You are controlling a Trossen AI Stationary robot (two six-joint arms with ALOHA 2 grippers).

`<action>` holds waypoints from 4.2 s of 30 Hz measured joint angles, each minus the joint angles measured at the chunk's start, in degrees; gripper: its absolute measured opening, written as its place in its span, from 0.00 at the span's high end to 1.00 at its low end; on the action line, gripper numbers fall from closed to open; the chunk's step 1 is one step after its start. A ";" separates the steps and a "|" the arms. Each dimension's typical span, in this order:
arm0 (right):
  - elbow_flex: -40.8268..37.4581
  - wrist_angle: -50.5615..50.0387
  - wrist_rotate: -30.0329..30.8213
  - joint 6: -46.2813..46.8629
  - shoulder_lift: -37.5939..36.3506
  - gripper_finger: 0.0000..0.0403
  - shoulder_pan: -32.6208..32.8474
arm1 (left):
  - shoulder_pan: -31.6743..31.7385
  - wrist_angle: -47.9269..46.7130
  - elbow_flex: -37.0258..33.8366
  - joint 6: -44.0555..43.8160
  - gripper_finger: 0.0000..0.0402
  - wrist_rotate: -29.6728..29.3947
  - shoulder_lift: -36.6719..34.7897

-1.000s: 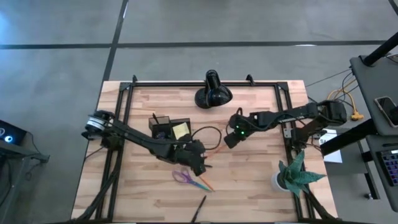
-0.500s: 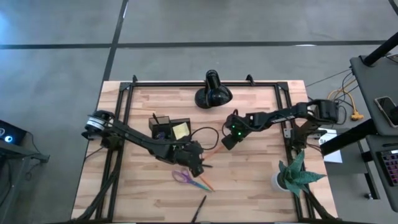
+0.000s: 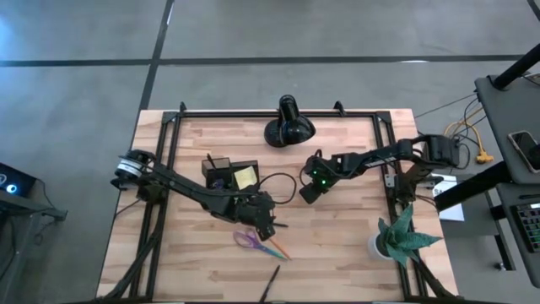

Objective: Pick and place office supplies into organizer
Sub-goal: Put the top yellow pencil into the black desk organizer

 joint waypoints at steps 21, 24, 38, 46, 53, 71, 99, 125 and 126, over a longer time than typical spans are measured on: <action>2.27 1.07 6.72 -1.11 -6.90 0.98 -1.50 | 3.51 -2.63 -0.11 -2.29 0.58 -0.22 -1.99; 2.54 0.99 6.67 -2.59 -6.49 0.98 -4.91 | 4.36 -1.97 -0.11 -4.30 0.58 0.06 -1.62; 2.56 1.60 4.62 -5.39 -2.84 0.98 -8.22 | 4.88 -1.08 -0.71 -4.35 0.49 0.21 -0.90; 2.56 1.03 5.22 -7.52 -2.84 0.98 -8.21 | 4.15 7.77 -6.29 -1.47 0.43 0.15 -0.87; 2.54 2.39 4.01 -7.97 -2.20 0.98 -9.03 | 4.83 11.98 -8.94 -0.71 0.43 -3.74 -0.25; 3.21 5.34 -1.09 -3.43 1.29 0.98 -12.18 | 7.39 15.88 -8.35 1.77 0.43 2.02 5.61; 3.15 2.08 2.02 -7.06 1.51 0.98 -12.36 | 7.82 20.46 -7.18 1.75 0.43 3.06 8.66; 2.96 1.51 4.02 -6.43 1.32 0.98 -11.98 | 8.35 24.14 -5.39 3.89 0.43 4.70 8.63; 2.93 0.64 4.49 -6.45 -0.29 0.98 -11.98 | 8.35 24.72 -4.65 5.47 0.43 4.99 8.63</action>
